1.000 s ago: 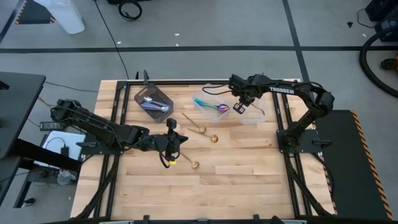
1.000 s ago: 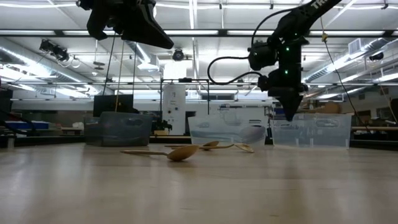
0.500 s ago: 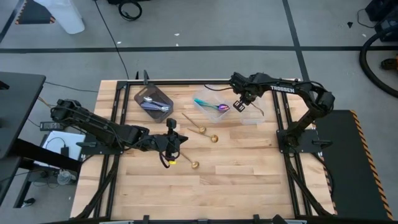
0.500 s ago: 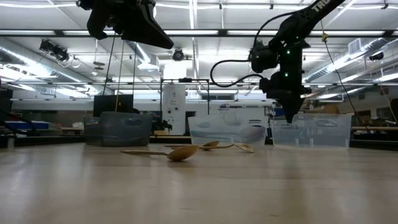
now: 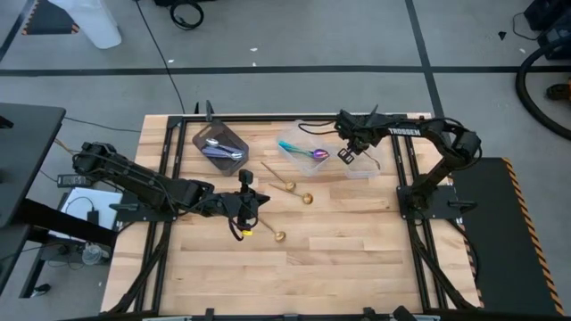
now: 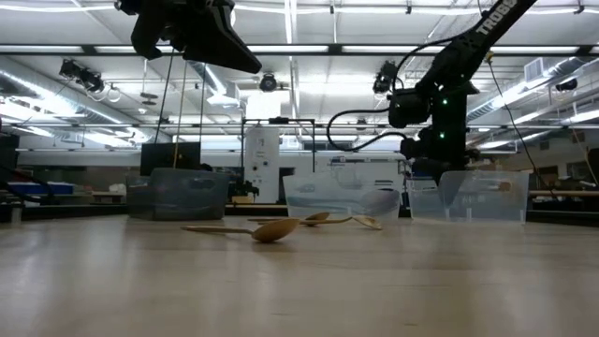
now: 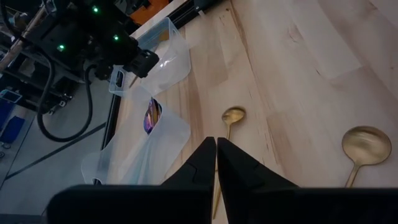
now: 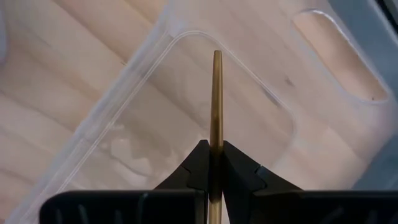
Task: Sort silverware by color (type)
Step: Put the gold spoon into the right transparent bin
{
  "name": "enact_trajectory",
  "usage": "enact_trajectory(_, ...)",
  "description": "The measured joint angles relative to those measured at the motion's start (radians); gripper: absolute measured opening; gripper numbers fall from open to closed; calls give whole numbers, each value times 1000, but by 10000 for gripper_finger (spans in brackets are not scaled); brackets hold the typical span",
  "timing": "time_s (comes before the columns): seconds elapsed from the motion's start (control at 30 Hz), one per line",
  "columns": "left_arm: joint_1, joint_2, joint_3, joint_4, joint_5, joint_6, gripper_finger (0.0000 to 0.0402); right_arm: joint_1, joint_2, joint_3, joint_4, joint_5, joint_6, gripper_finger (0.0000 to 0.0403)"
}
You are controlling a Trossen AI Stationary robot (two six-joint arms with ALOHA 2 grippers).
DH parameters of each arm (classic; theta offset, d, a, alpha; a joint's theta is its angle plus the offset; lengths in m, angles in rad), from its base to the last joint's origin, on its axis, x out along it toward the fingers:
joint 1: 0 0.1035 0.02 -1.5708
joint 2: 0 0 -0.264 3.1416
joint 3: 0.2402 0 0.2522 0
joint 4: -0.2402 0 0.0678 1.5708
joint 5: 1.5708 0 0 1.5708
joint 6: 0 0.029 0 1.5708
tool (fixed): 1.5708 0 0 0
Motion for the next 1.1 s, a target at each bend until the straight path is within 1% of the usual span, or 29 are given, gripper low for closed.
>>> enact_trajectory(0.27, 0, 0, 0, 1, 0, 0, 23, -11, 0, -57, 104, -23, 0, 35)
enact_trajectory(0.43, 0, 0, 0, 1, 0, 0, 23, -11, 0, -87, 139, -27, 7, 35)
enact_trajectory(0.6, 0, 0, 0, 2, 0, 0, 23, -11, 0, -102, 145, -30, 33, 43)
enact_trajectory(0.77, 0, 0, 0, 2, 0, 0, 23, -11, 0, -102, 145, -31, 39, 62)
enact_trajectory(0.9, 0, 0, 0, 2, 0, 0, 23, -10, 0, -101, 146, -53, 45, 76)
enact_trajectory(1.1, 0, 0, 0, 2, 0, 1, 23, -10, 0, -63, 91, -62, 49, 83)
